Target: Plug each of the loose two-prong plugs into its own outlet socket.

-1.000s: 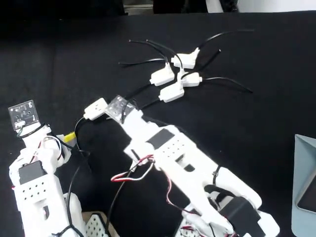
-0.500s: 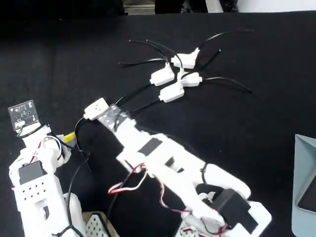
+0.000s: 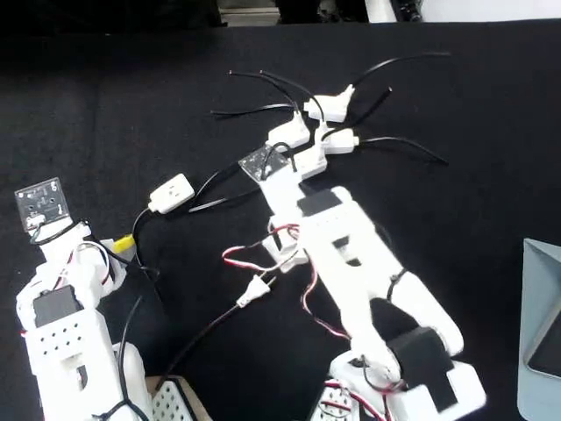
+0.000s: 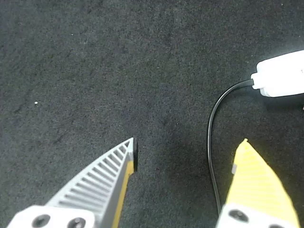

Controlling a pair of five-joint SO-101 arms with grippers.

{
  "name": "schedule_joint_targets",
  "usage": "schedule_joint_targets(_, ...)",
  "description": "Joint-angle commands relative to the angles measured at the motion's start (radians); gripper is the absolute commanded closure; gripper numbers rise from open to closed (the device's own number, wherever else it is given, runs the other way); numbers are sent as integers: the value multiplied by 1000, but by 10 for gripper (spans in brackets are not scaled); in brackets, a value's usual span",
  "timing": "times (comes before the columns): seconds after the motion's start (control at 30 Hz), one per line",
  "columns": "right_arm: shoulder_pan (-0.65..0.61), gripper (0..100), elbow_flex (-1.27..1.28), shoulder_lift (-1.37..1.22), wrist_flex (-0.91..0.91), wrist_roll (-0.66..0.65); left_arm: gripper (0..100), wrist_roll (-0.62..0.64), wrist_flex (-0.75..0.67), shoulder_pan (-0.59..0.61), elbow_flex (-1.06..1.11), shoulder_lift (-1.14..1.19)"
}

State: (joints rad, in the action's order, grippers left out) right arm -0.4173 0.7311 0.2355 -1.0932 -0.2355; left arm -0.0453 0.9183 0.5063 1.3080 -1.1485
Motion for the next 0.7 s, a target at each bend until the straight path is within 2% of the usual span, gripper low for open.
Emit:
schedule_joint_targets(0.0,-31,939,-10,180,-58,-130,676,6,-20,2,-36,-3)
schedule_joint_targets(0.07,-83,900,65,274,-63,-199,676,8,-20,2,-36,-3)
schedule_joint_targets(0.23,-204,714,277,476,-51,-315,676,8,-20,4,-38,-3)
schedule_joint_targets(0.43,-338,705,406,518,38,-339,676,5,-20,2,-38,-3)
schedule_joint_targets(0.67,-356,705,426,383,196,-374,676,5,-20,2,-38,-3)
